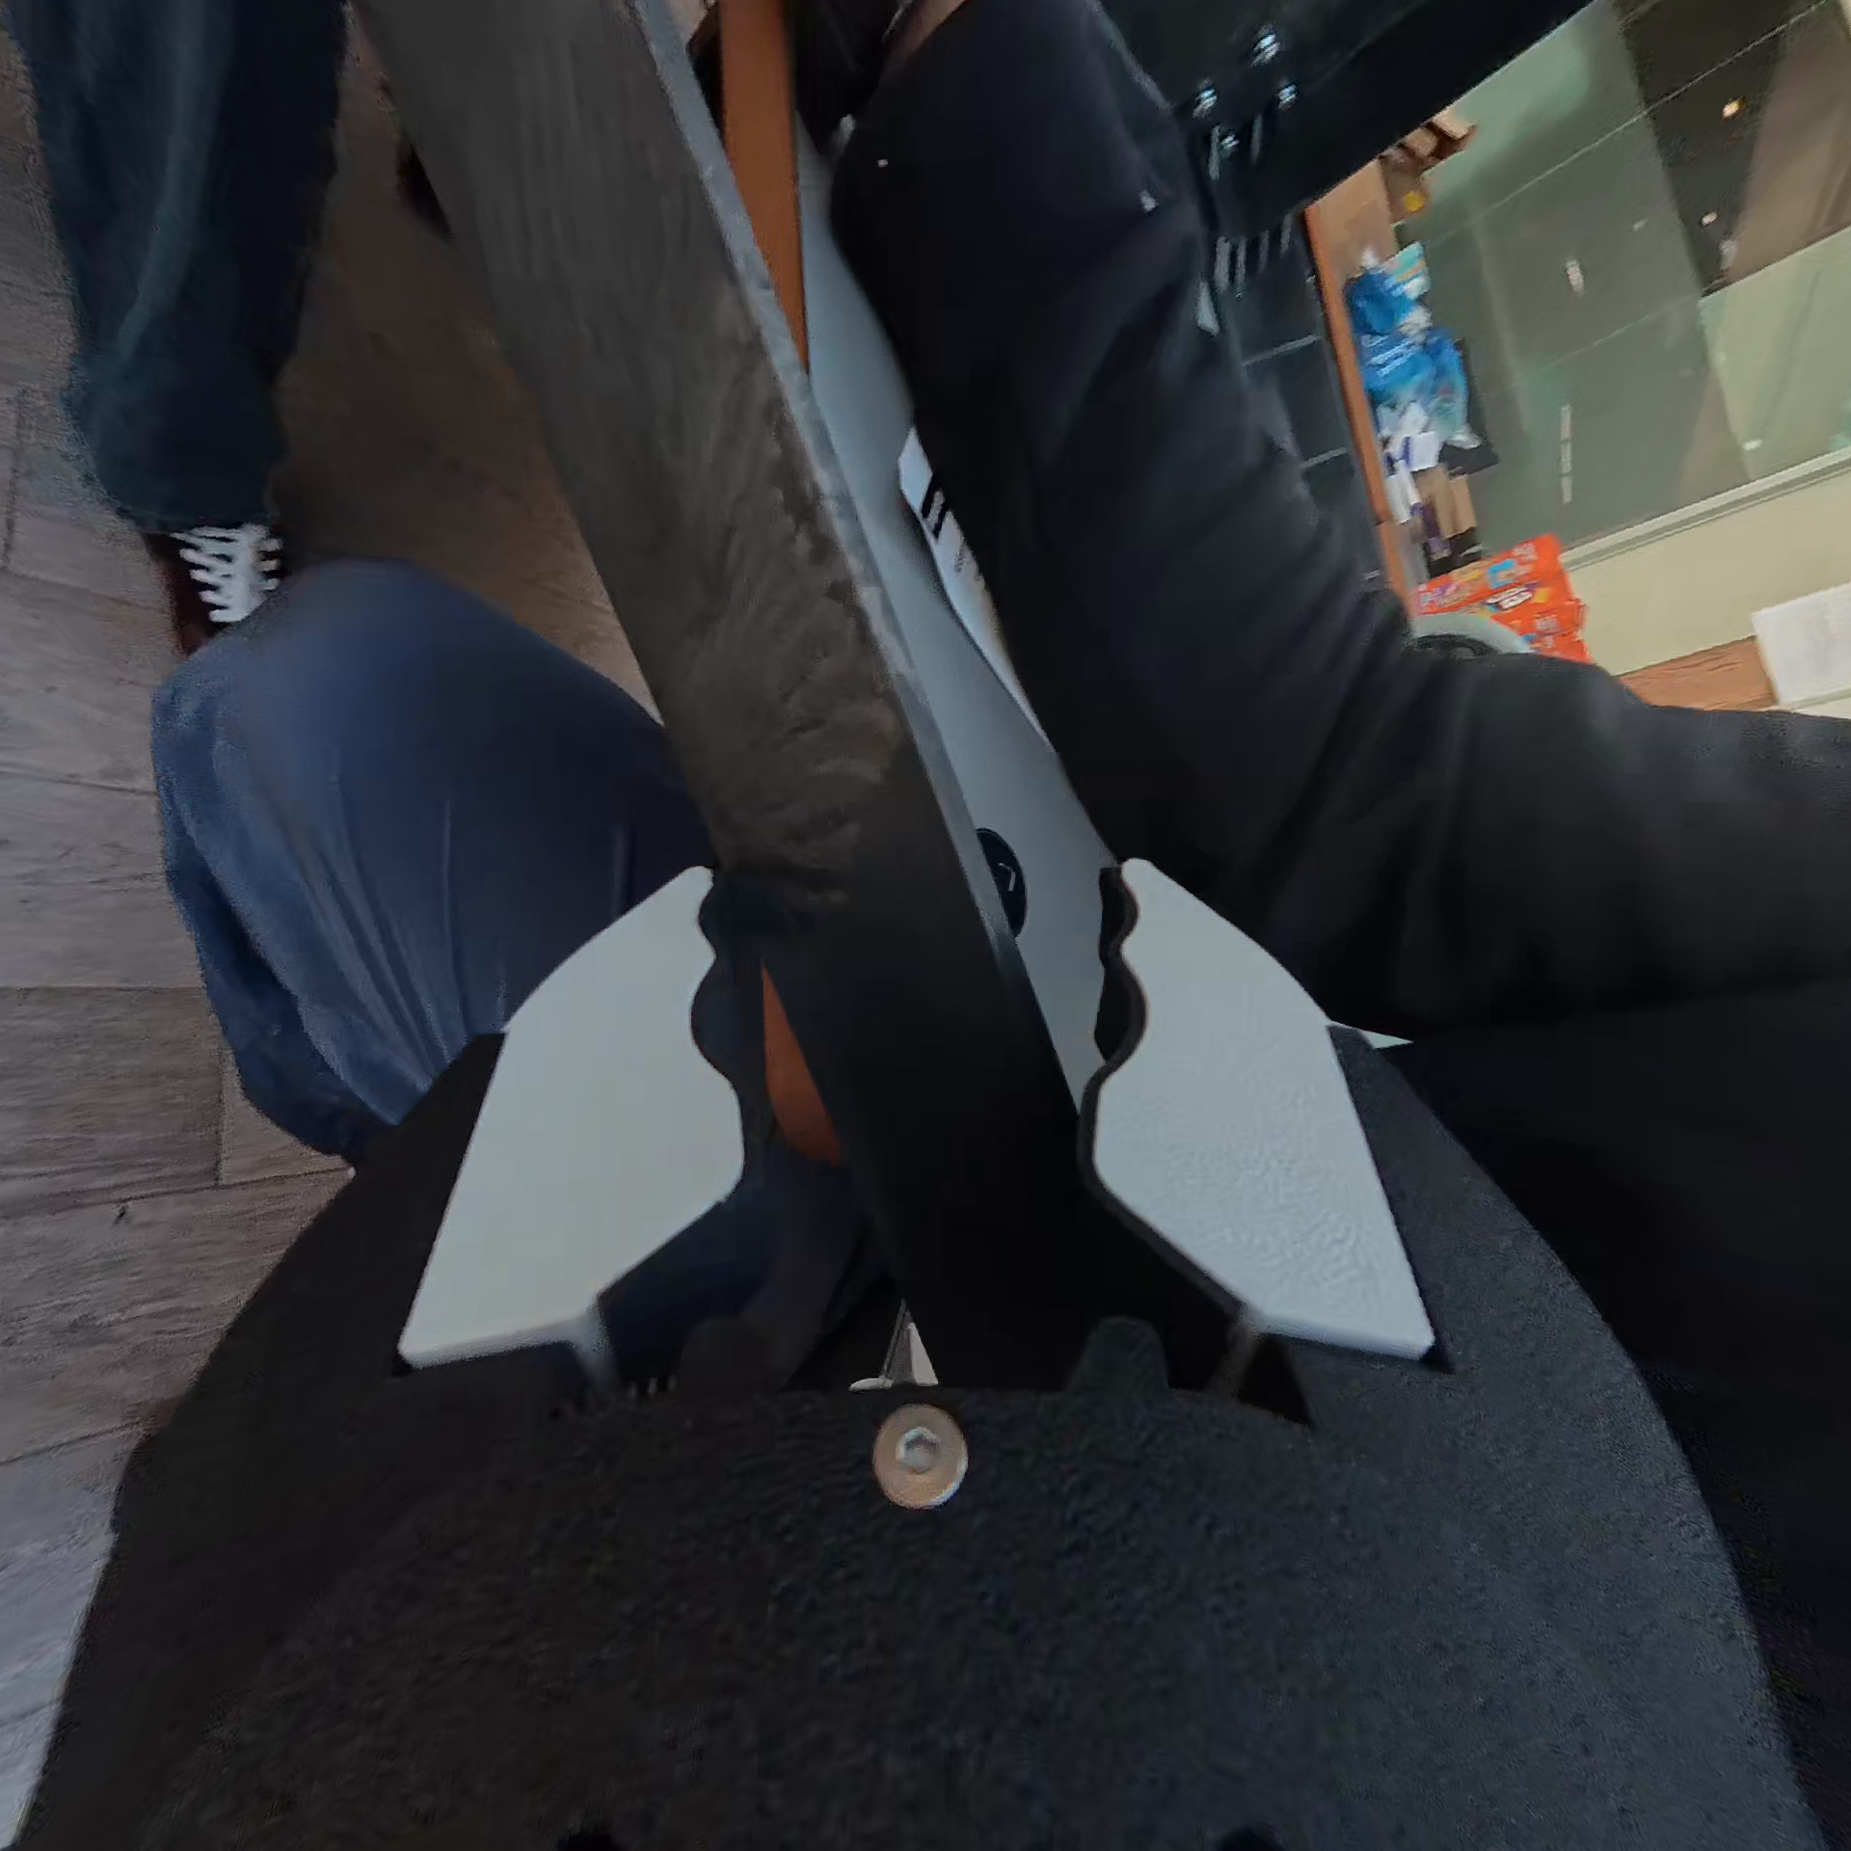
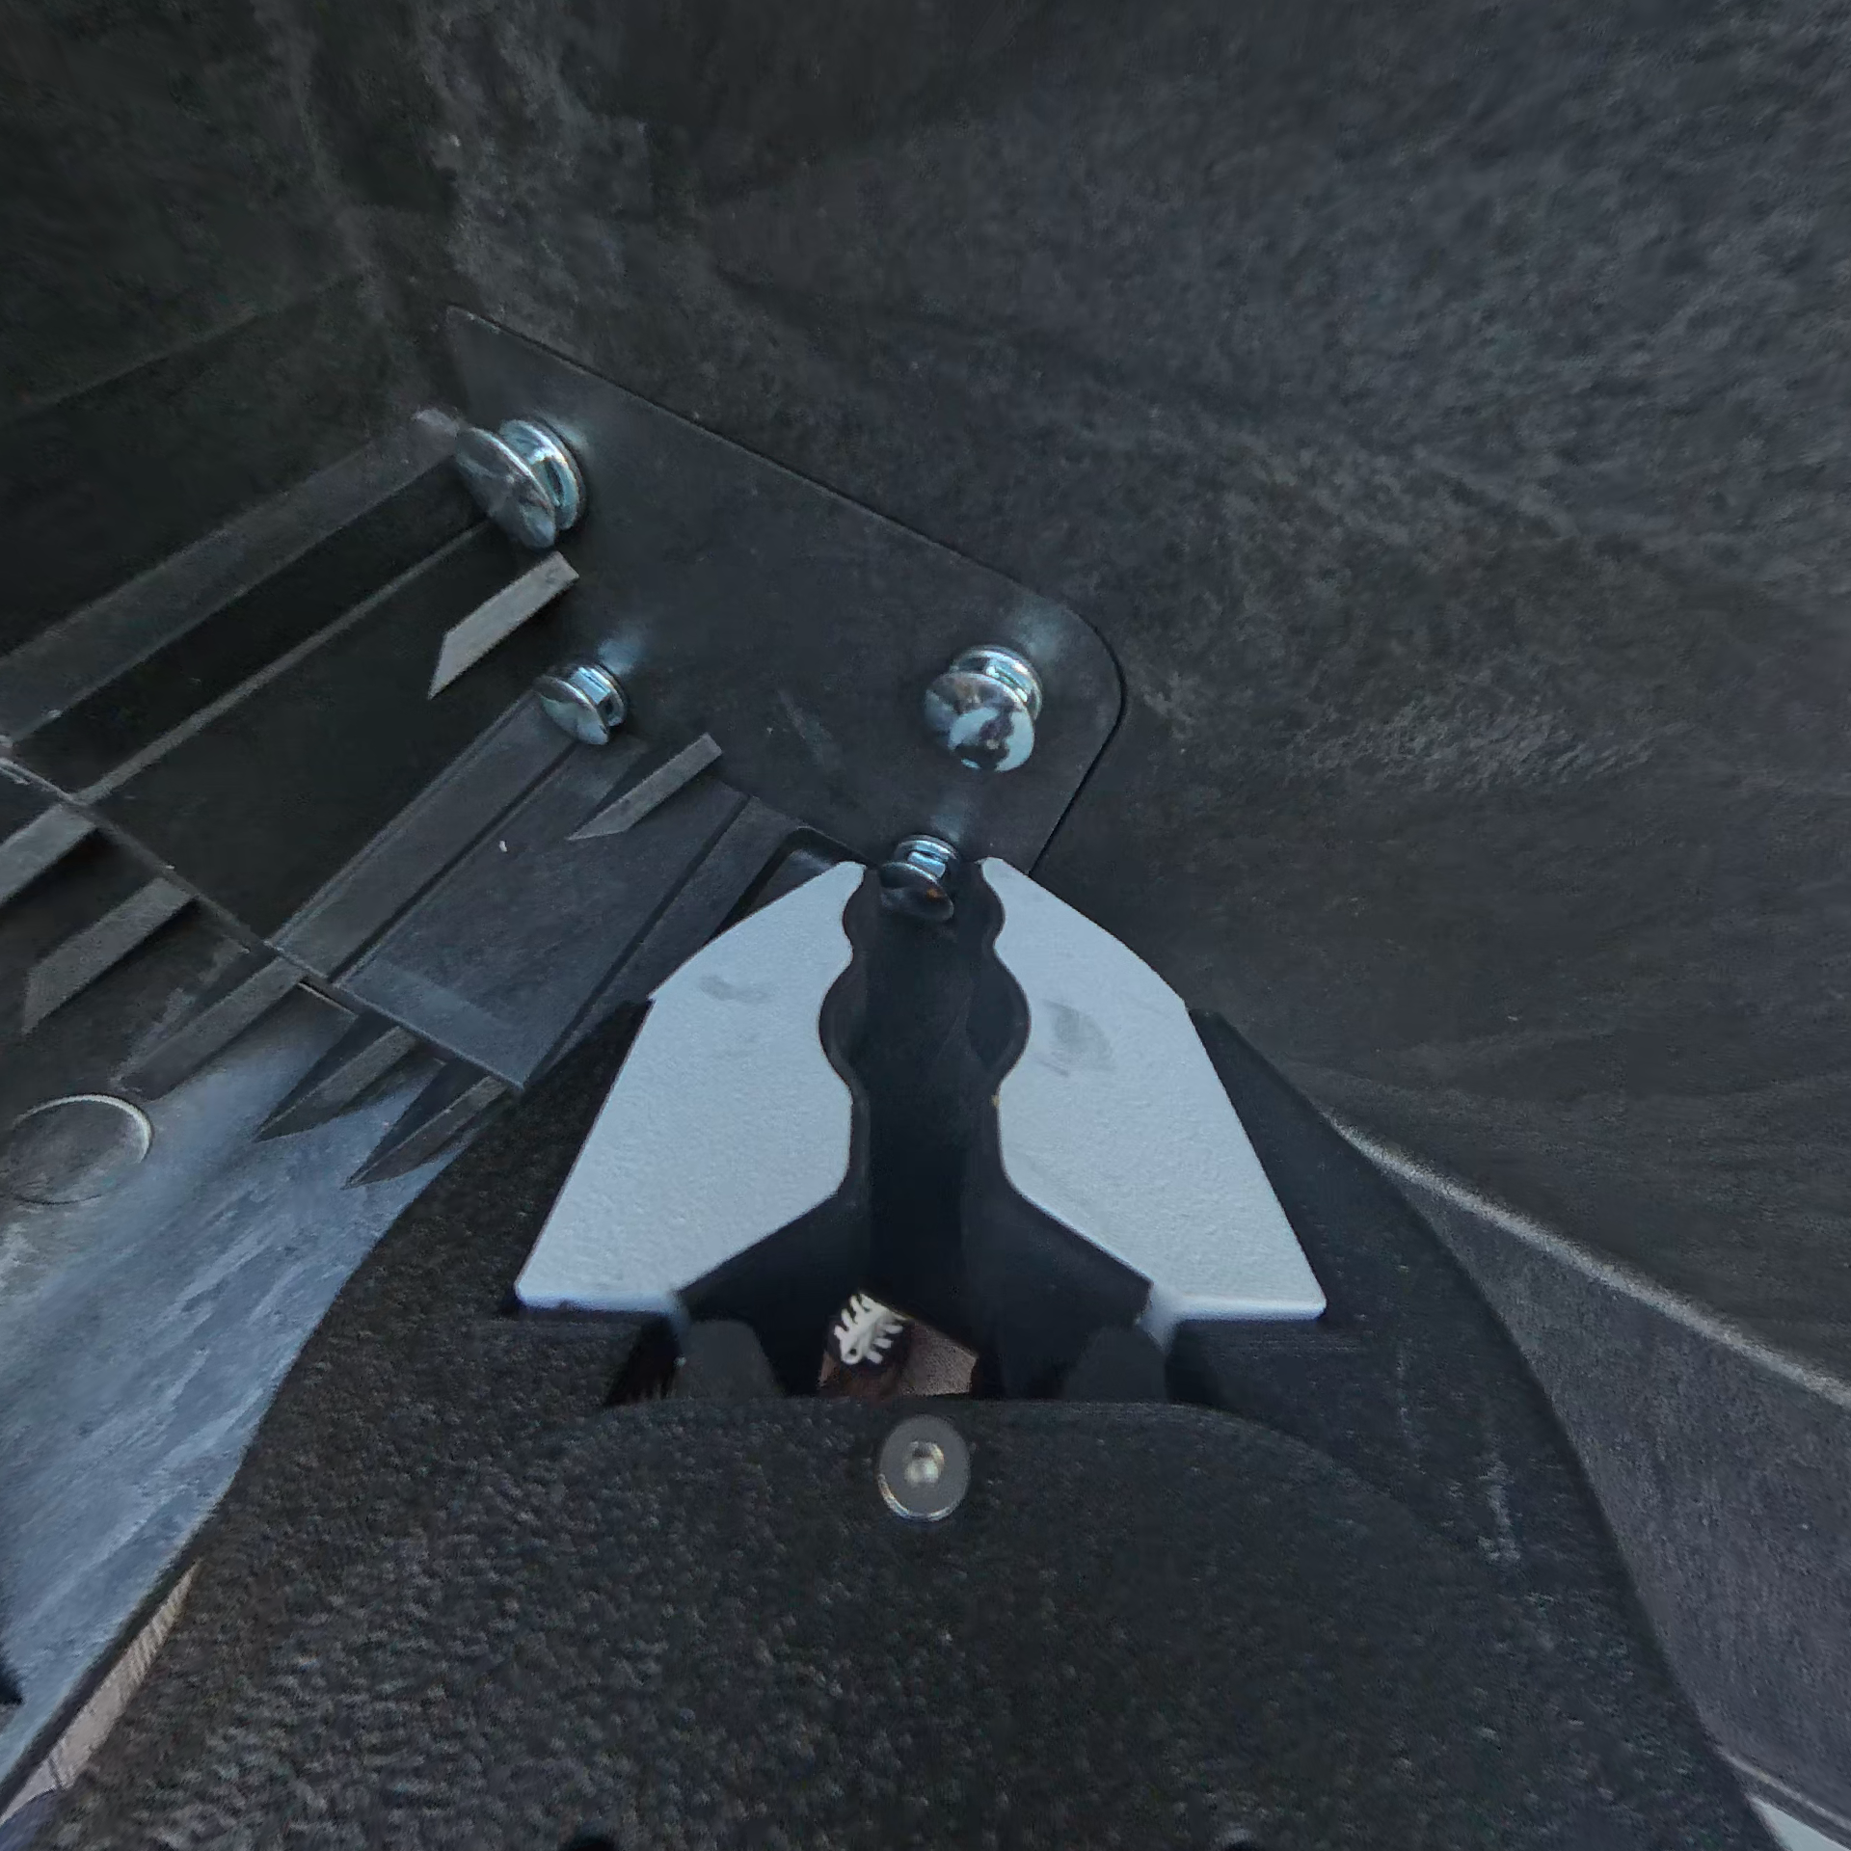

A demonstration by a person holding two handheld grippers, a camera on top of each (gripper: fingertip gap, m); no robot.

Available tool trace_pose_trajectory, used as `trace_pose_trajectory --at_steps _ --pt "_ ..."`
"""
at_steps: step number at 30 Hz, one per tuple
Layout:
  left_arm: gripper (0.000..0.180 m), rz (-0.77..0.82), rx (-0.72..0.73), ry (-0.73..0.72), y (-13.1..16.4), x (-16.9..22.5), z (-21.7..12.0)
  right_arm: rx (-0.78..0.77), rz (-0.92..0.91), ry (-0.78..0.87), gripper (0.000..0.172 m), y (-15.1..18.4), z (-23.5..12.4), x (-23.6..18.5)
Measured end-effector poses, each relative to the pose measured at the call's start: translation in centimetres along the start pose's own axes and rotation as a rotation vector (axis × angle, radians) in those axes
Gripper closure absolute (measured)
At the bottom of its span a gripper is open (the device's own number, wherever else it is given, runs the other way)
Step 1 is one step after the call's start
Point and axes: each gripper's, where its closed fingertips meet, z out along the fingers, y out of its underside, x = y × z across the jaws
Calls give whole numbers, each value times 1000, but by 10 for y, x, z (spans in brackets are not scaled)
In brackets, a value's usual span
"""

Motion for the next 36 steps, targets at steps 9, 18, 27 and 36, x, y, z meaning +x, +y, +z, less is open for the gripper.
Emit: trace_pose_trajectory --at_steps 9,18,27,36 --pt "118 31 -17 -139 1 -12 16 -4 5 -4 157 0 2 2" --pt "124 64 -40 -227 2 -15 18 -7 14 -13 157 0 3 5" --pt "110 61 -4 -213 13 -8 19 -6 17 -7 157 -1 4 8" --pt "104 165 -122 -296 37 -9 25 -36 1 12 153 4 2 7"
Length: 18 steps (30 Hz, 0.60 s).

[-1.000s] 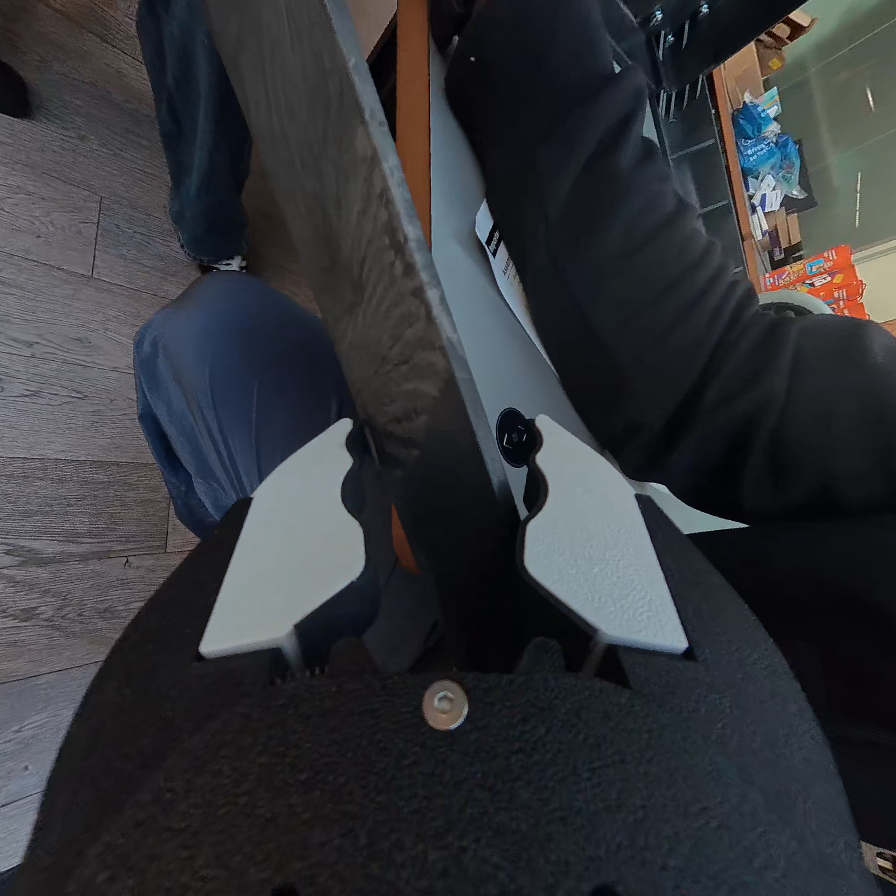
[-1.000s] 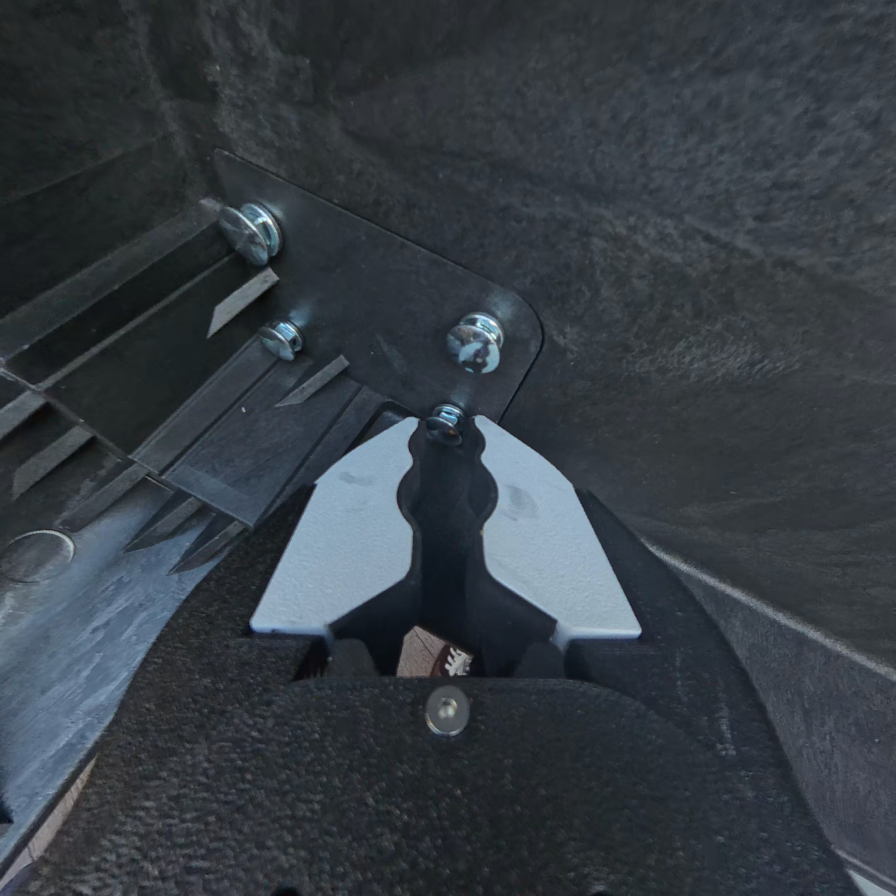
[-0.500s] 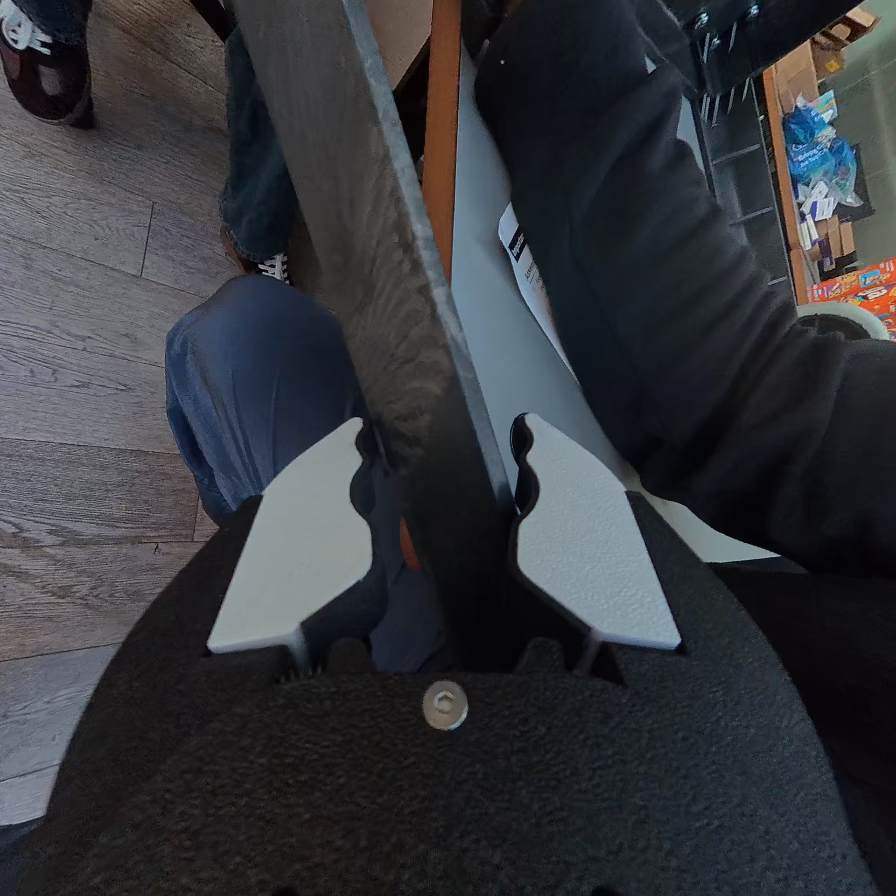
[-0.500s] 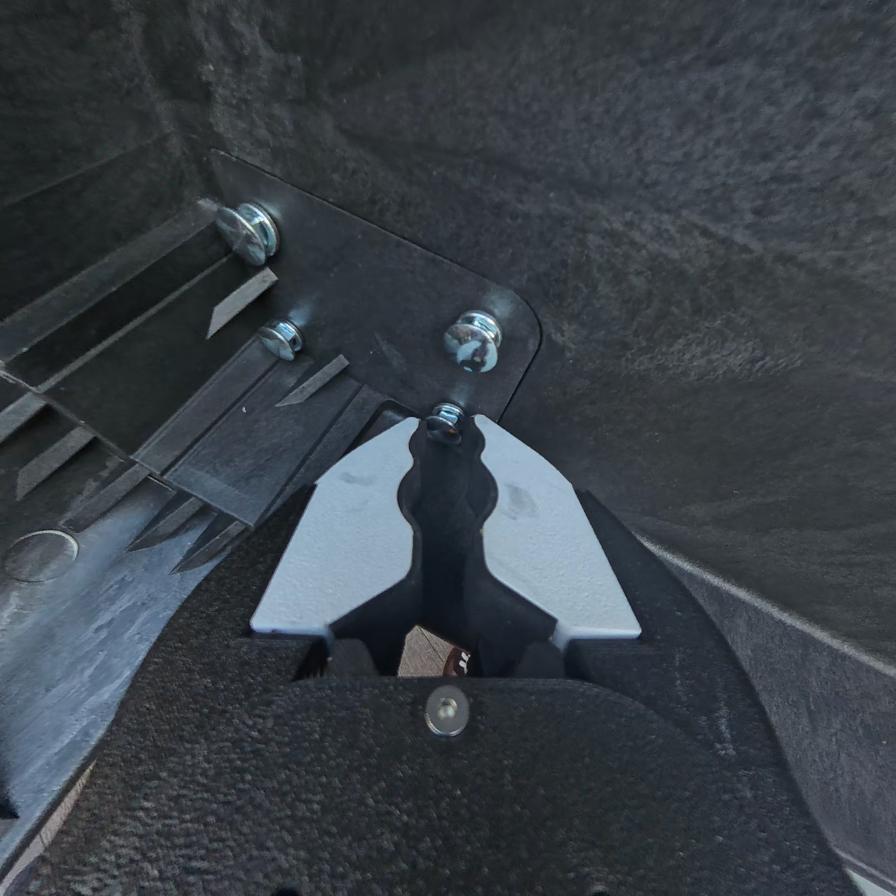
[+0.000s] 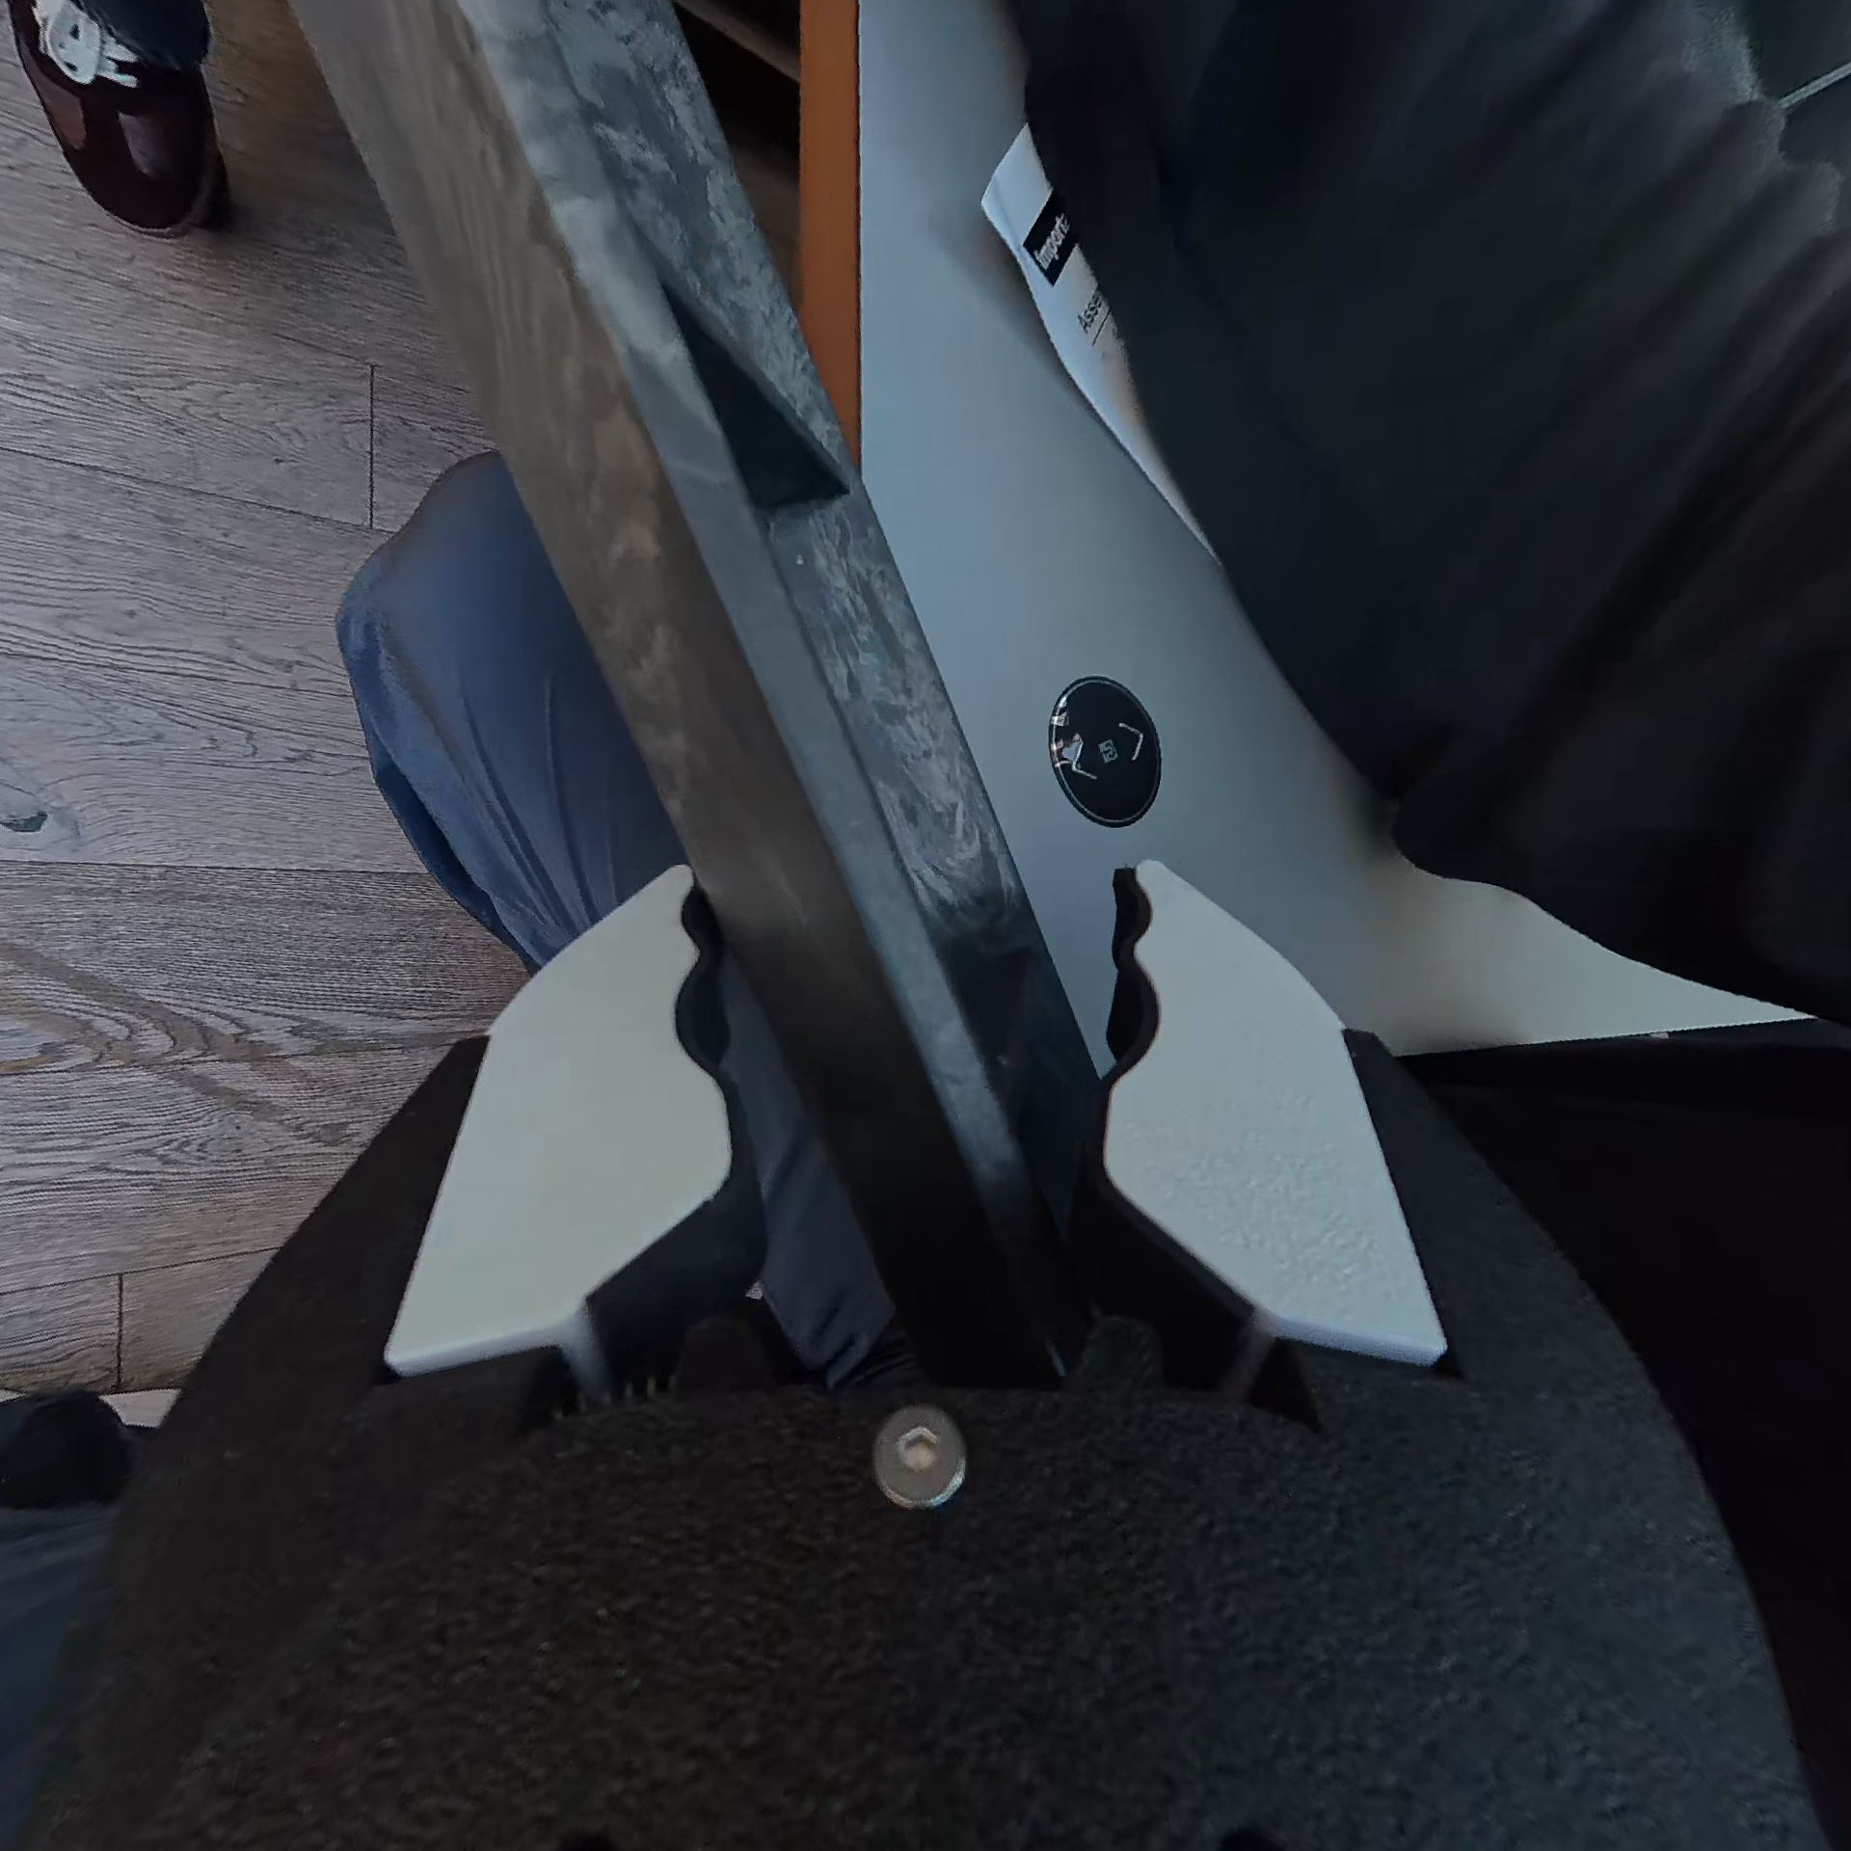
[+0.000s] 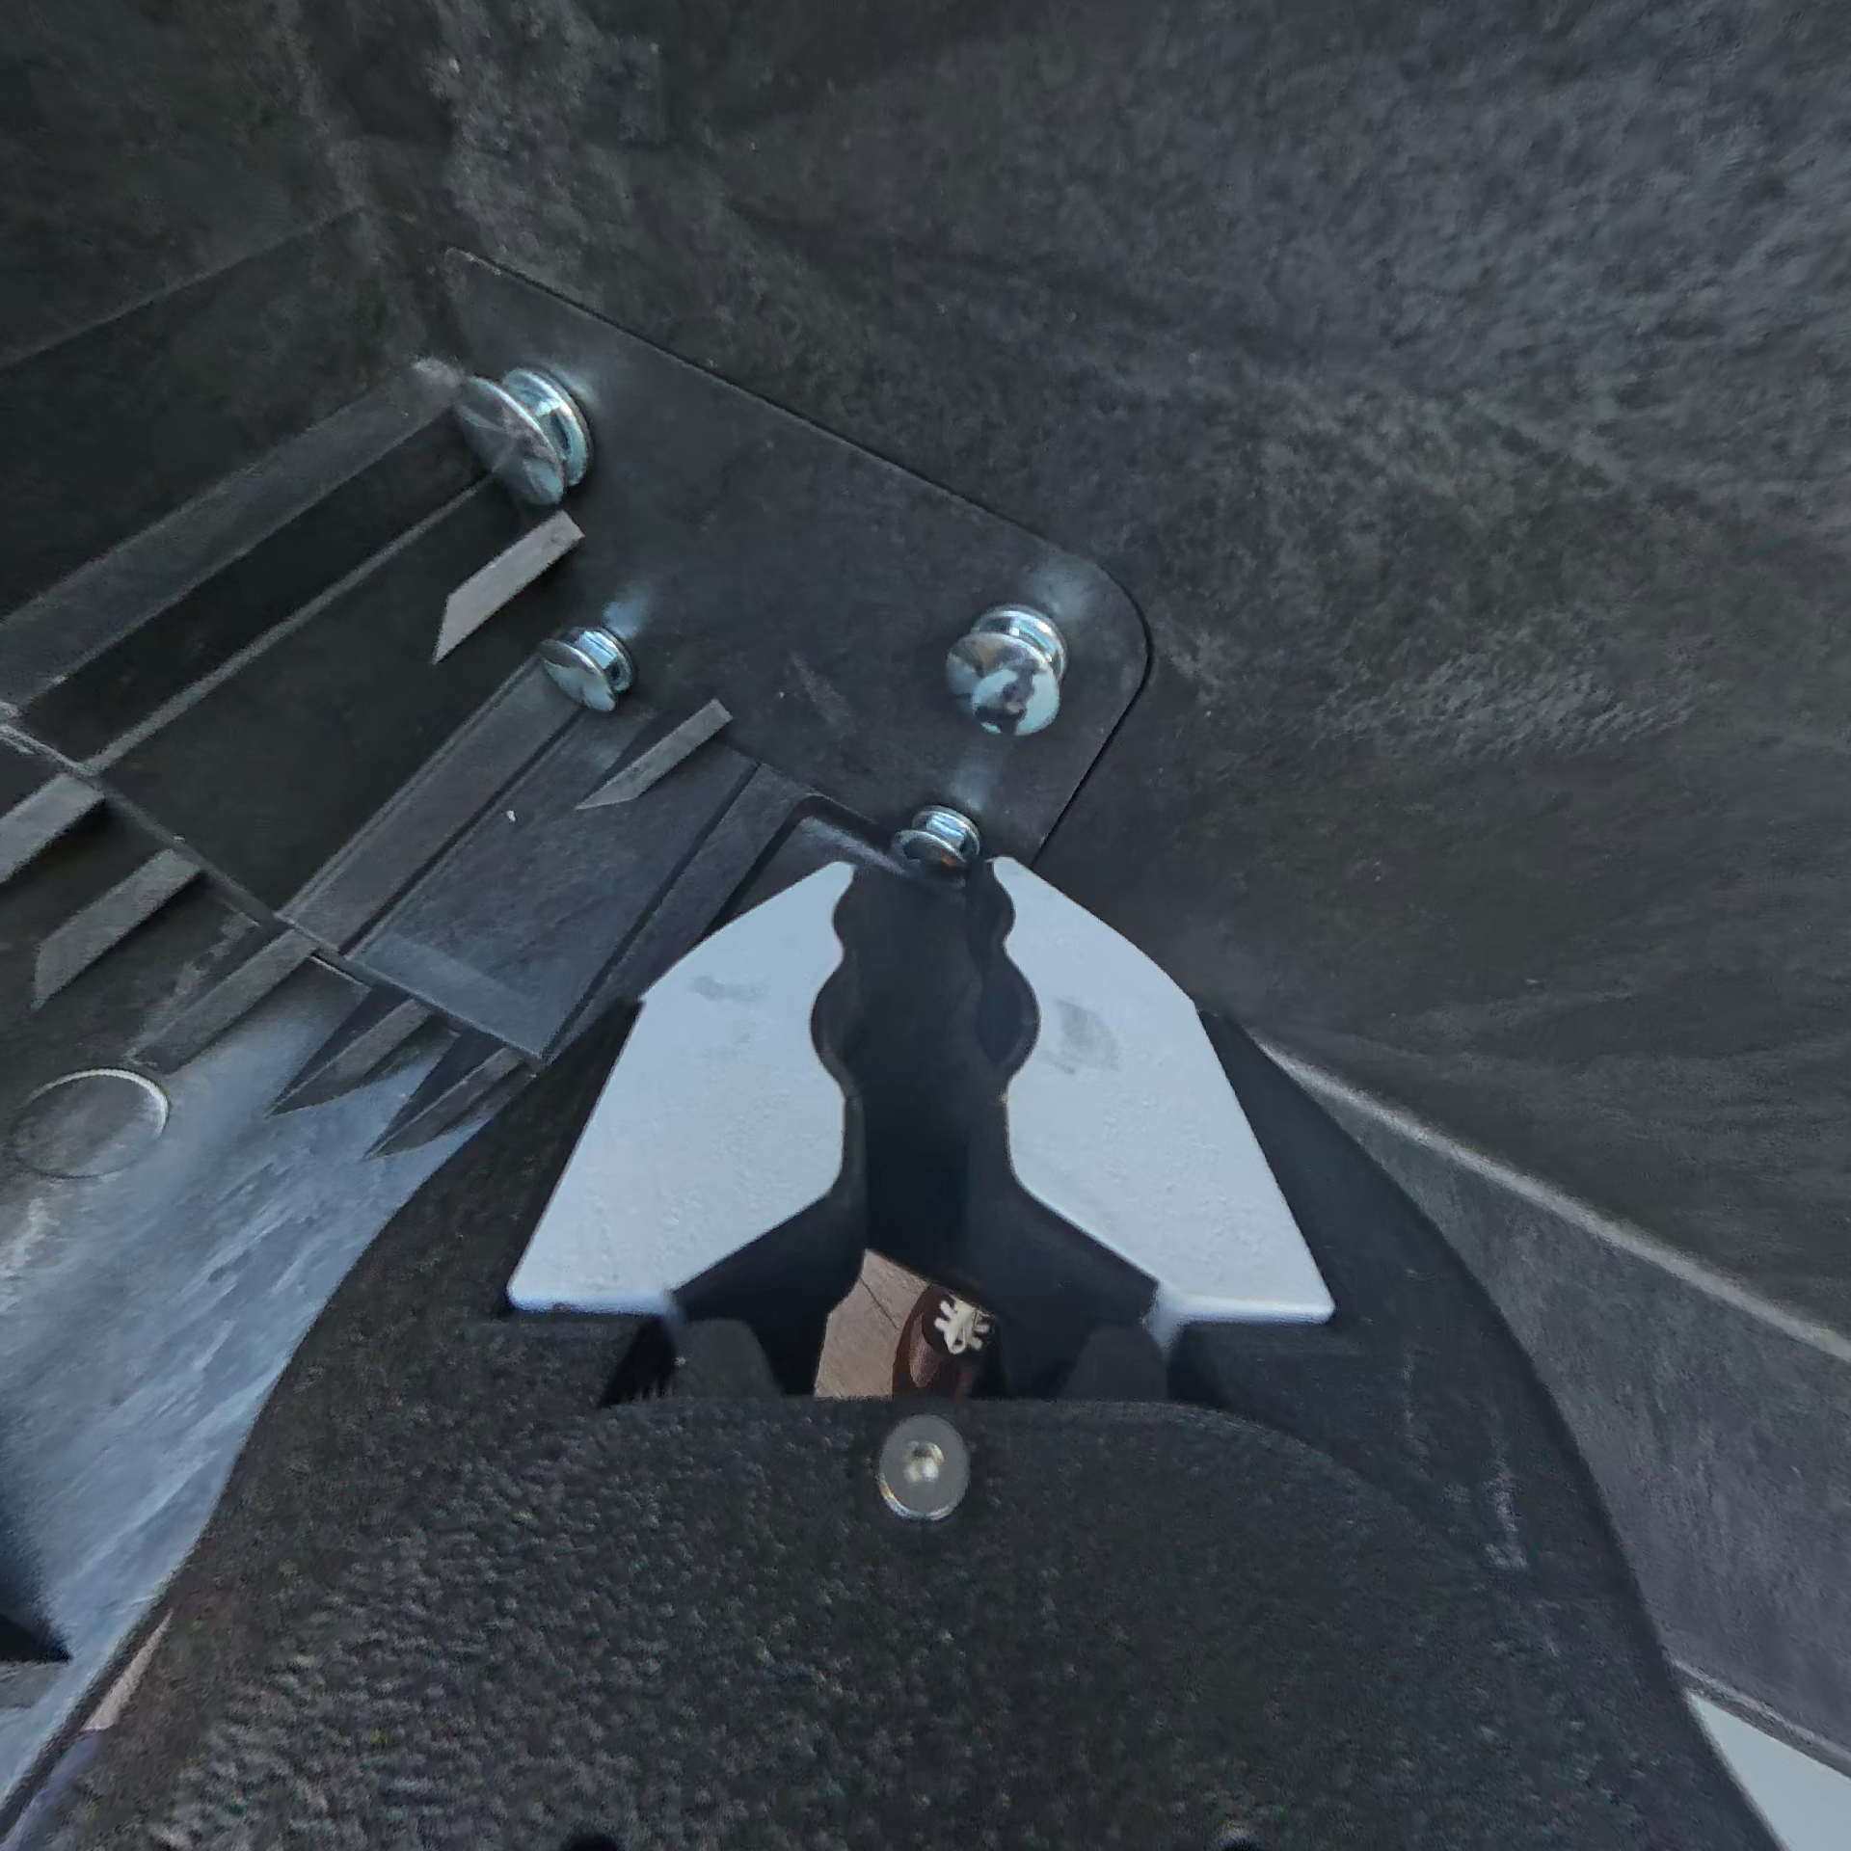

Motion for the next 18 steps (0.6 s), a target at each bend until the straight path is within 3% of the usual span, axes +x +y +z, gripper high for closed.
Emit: trace_pose_trajectory --at_steps 18 --pt "107 45 -37 8 3 -4 6 -3 43 -14 157 1 1 2"
